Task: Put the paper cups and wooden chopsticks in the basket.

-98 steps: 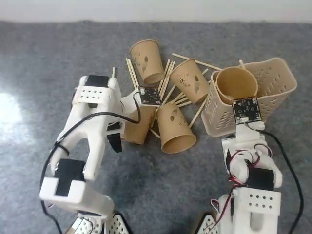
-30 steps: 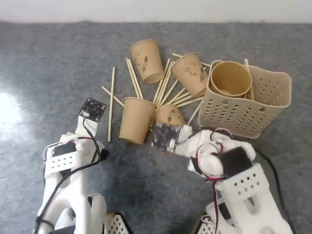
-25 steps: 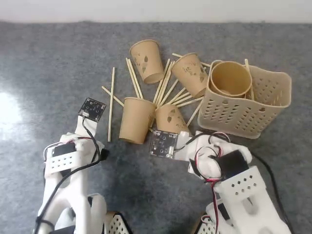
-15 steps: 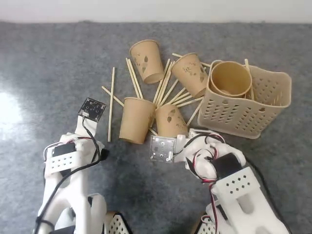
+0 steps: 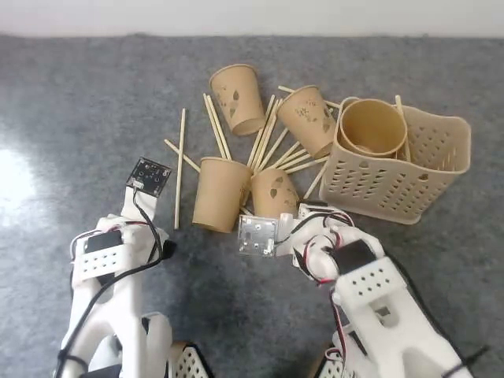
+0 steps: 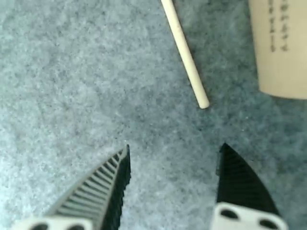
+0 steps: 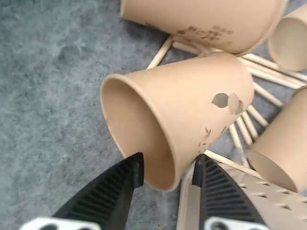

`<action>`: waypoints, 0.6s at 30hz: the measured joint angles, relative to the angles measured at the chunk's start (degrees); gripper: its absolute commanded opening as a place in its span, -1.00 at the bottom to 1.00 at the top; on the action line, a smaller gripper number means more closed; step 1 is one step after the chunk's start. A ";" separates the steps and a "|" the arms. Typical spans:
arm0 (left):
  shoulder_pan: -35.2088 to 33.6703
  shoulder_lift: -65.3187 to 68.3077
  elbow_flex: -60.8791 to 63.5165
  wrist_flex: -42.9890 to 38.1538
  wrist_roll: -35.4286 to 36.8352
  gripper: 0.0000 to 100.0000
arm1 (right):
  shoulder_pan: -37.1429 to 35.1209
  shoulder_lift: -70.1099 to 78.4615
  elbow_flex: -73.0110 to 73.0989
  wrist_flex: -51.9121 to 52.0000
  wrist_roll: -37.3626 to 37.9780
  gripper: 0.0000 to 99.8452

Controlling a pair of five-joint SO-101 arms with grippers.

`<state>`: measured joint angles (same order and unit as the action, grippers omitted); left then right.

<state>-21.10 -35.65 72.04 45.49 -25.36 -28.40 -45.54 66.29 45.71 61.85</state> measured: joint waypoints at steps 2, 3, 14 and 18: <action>0.00 0.00 0.00 0.00 0.00 -0.42 | 0.35 1.14 -0.09 -2.11 -0.09 -0.97; 0.00 0.00 0.00 0.00 0.00 -0.42 | 0.35 0.97 -0.26 -2.81 -0.09 -0.95; 0.00 0.00 0.09 -0.79 0.09 -0.42 | 0.26 2.81 -3.78 0.79 -3.25 -0.99; 0.00 0.00 0.18 -0.79 0.09 -0.42 | 1.49 2.81 -6.59 3.96 -3.43 -0.99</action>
<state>-21.10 -35.65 72.22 44.70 -25.27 -26.90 -42.73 59.69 49.67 58.42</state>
